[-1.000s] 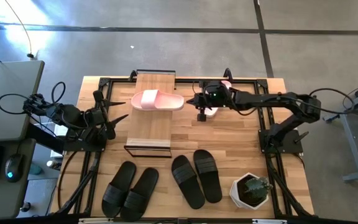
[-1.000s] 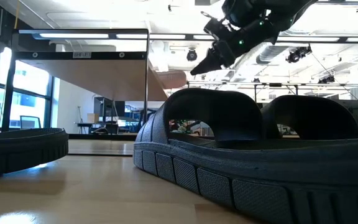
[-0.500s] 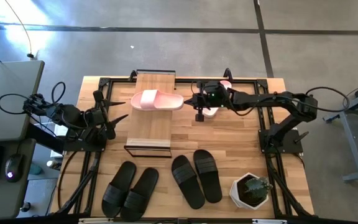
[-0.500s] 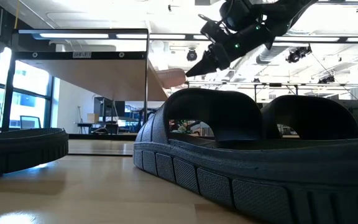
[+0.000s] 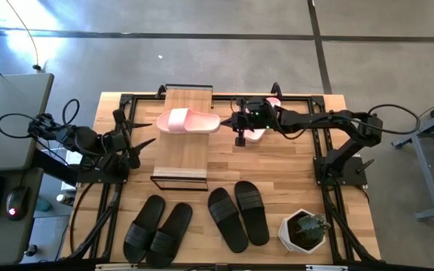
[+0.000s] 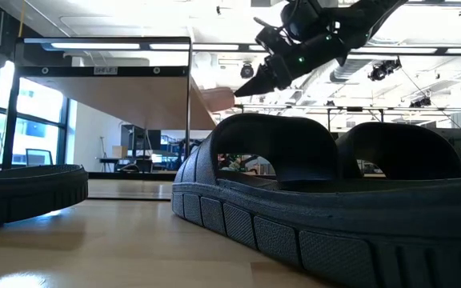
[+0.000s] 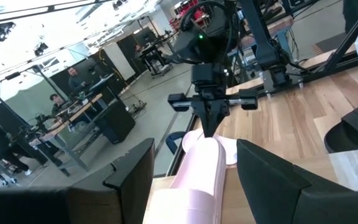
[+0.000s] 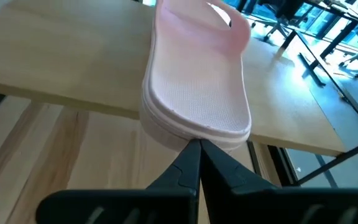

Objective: Pick and place slides into the shelf
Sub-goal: Put the pink slide on the shelf

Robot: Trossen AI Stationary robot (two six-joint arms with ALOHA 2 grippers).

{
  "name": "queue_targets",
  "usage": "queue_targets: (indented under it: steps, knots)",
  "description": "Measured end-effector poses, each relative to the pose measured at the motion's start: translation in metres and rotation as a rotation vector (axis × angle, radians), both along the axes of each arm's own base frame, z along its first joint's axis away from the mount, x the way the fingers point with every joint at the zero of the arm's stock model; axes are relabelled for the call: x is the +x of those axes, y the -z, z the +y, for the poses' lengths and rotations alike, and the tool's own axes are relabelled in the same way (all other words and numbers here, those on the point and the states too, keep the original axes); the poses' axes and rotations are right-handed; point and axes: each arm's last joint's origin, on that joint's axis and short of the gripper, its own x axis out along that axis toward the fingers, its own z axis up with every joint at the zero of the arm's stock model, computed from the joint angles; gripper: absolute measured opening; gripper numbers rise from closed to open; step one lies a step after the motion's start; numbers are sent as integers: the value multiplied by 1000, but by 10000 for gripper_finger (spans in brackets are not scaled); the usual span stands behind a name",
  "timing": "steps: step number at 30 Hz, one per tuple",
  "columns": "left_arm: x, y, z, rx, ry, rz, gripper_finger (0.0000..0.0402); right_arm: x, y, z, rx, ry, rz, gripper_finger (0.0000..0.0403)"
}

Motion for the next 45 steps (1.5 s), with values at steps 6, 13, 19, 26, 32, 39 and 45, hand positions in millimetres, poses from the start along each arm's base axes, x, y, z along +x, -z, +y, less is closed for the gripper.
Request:
queue_targets:
  steps: [6,13,19,26,32,39,45]
  knots:
    - [0,0,0,1,-6,1,209,13,1,-5,8,-6,31,0]
    - [0,0,0,1,-6,1,209,15,-1,-8,-47,67,67,0]
    - [0,0,0,1,-6,1,209,6,-22,-5,-78,89,7,0]
    - [0,0,0,1,-6,2,209,-19,-25,-17,-172,423,195,0]
    - [0,0,0,-2,3,1,209,-38,-11,-26,-173,634,403,13]
    - [0,0,0,-3,5,1,209,-46,1,-28,-132,695,512,82]
    - [0,0,0,-3,6,1,209,-43,31,-32,-105,877,606,145]
